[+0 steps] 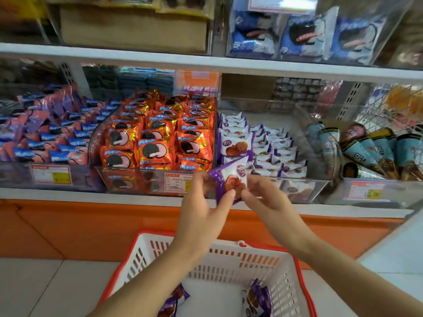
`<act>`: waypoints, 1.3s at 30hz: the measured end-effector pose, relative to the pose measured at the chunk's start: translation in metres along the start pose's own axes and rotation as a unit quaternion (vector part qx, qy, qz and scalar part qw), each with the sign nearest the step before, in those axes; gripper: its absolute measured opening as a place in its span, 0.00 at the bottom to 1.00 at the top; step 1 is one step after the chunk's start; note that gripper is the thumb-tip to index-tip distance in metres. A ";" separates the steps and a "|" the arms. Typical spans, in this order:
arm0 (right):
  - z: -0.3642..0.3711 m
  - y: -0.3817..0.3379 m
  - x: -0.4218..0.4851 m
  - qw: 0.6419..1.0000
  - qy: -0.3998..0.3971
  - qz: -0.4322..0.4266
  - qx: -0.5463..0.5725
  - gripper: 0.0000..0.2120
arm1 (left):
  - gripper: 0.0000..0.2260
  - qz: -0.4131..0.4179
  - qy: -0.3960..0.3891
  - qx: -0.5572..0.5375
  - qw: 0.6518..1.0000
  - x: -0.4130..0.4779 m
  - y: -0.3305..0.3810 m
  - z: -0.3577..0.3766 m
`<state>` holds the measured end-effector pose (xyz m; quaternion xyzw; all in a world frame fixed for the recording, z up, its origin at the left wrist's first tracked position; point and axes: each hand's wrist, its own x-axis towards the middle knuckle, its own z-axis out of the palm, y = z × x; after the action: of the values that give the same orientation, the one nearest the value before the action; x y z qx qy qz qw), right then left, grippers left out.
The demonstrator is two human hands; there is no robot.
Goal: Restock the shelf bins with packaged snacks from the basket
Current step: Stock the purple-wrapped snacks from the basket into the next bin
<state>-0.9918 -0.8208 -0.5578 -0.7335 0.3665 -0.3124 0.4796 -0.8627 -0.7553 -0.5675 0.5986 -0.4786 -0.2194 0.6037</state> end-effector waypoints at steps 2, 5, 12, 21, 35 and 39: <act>-0.002 -0.003 0.000 0.999 -0.015 -0.003 0.036 0.09 | 0.13 0.004 0.002 -0.021 1.000 0.002 0.010 0.007; -0.010 -0.005 0.006 0.997 0.007 0.006 0.082 0.07 | 0.12 0.005 -0.004 0.015 1.000 0.010 0.008 0.013; -0.039 0.000 0.042 0.987 0.162 0.009 -0.011 0.10 | 0.21 0.165 0.000 0.452 0.876 0.026 -0.036 -0.014; -0.039 -0.007 0.107 0.958 0.105 -0.006 -0.265 0.17 | 0.27 0.220 0.007 0.530 0.819 0.029 -0.055 -0.021; -0.032 0.009 0.126 0.942 0.027 -0.003 -0.336 0.18 | 0.30 0.230 0.028 0.576 0.784 0.030 -0.068 -0.013; -0.027 0.004 0.124 0.896 0.017 -0.039 -0.442 0.20 | 0.30 0.226 0.035 0.580 0.782 0.030 -0.069 -0.010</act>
<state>-0.9479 -0.9385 -0.5389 -0.8782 0.4461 -0.1491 0.0869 -0.8197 -0.7885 -0.6210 0.7177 -0.6156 0.2635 0.1911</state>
